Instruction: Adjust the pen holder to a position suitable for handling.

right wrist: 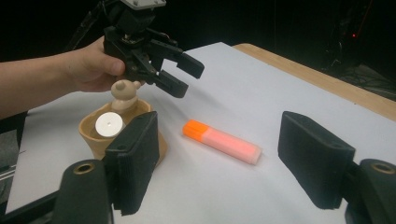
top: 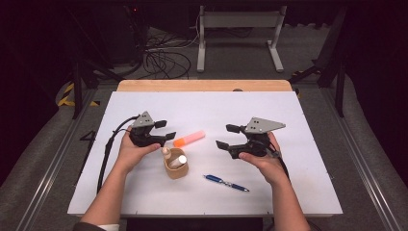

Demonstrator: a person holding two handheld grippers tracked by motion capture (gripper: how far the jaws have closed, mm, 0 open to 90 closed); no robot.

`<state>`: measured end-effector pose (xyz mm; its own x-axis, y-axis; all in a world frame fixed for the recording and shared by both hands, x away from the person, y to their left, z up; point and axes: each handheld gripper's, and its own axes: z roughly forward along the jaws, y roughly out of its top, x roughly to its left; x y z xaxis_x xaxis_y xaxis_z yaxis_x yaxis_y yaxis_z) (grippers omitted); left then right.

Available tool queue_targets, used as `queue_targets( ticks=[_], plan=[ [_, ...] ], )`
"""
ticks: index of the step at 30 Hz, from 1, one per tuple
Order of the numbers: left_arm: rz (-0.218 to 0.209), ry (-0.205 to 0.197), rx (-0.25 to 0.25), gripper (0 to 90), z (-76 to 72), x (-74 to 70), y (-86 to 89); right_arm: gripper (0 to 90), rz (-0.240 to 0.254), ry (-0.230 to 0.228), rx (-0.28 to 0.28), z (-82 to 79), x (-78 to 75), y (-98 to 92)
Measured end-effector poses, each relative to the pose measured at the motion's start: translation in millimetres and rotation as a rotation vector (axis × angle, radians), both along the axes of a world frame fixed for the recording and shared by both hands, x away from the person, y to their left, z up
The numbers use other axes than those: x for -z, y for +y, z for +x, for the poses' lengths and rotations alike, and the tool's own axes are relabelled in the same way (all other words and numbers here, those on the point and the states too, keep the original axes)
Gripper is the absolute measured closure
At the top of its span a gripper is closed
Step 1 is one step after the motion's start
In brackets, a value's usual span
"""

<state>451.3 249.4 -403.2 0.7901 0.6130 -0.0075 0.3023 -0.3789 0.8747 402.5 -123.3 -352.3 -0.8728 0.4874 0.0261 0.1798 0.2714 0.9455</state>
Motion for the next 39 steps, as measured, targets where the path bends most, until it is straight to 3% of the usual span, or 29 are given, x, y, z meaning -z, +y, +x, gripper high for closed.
queue_targets(
  ticks=[10, 12, 16, 19, 25, 33, 39],
  plan=[
    [0.019, 0.024, 0.002, 39.1, 9.6, 5.7, 3.3, 30.5, 0.0, 0.004, 0.004, 0.6, 0.5, -0.9],
    [0.043, 0.031, 0.024, 40.6, 12.3, 8.6, 3.4, 30.4, 0.003, 0.004, 0.003, 0.6, 0.4, -1.0],
    [0.033, 0.055, 0.085, 46.0, 15.5, 16.0, 2.1, 30.4, -0.001, 0.008, 0.002, 1.4, 2.1, -0.5],
    [0.054, 0.059, 0.131, 47.9, 15.2, 19.5, -0.9, 30.4, -0.002, 0.011, 0.003, 1.7, 2.8, -0.1],
    [0.09, 0.066, 0.171, 48.5, 12.5, 24.1, -8.1, 30.4, -0.003, 0.016, 0.006, 2.5, 4.0, -0.1],
    [0.144, 0.077, 0.15, 47.4, 9.7, 29.1, -15.9, 30.4, -0.008, 0.019, 0.009, 2.9, 5.1, 1.1],
    [0.158, 0.082, 0.131, 47.0, 9.8, 30.8, -18.9, 30.4, -0.011, 0.023, 0.01, 3.4, 6.1, 2.2]
  ],
)
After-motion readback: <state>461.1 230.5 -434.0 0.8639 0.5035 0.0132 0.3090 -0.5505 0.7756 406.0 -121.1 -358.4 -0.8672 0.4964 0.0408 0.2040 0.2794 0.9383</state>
